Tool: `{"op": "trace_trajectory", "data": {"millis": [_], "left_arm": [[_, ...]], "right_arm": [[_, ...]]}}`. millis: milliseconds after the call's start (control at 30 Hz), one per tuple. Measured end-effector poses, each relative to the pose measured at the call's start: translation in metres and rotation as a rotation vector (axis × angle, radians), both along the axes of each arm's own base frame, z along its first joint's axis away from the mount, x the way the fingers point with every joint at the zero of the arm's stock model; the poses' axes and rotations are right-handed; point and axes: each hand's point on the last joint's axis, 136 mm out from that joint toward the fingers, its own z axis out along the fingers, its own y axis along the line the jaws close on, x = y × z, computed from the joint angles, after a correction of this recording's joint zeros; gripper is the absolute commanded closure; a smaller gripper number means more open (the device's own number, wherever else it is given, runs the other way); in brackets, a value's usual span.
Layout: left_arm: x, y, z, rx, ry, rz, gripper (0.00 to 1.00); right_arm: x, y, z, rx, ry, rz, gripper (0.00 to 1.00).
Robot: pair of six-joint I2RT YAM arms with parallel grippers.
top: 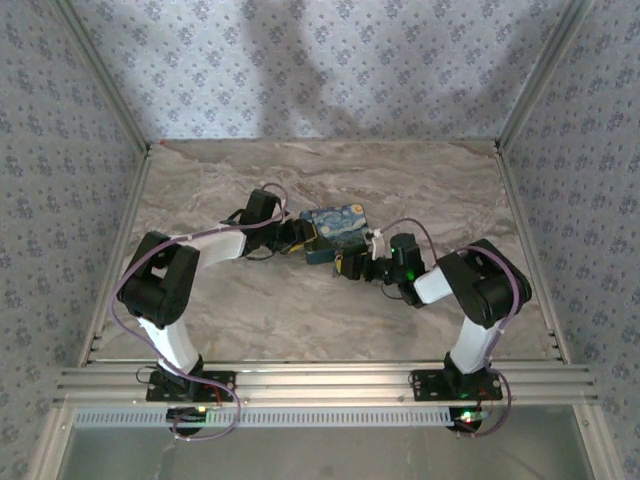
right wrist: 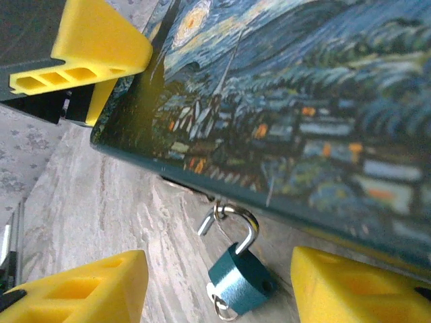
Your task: Unlock the padlock with the key
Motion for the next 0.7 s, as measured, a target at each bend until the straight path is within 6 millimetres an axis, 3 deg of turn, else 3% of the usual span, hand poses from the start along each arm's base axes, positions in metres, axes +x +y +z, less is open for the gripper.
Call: {"op": "trace_trajectory", "data": {"millis": [333, 700], "left_arm": [[0.000, 0.000, 0.000, -0.001, 0.003, 0.003, 0.50], [0.000, 0.000, 0.000, -0.002, 0.005, 0.005, 0.50]], "right_arm": [[0.005, 0.011, -0.002, 0.047, 0.022, 0.028, 0.44], [0.005, 0.012, -0.001, 0.068, 0.028, 0.035, 0.55]]}}
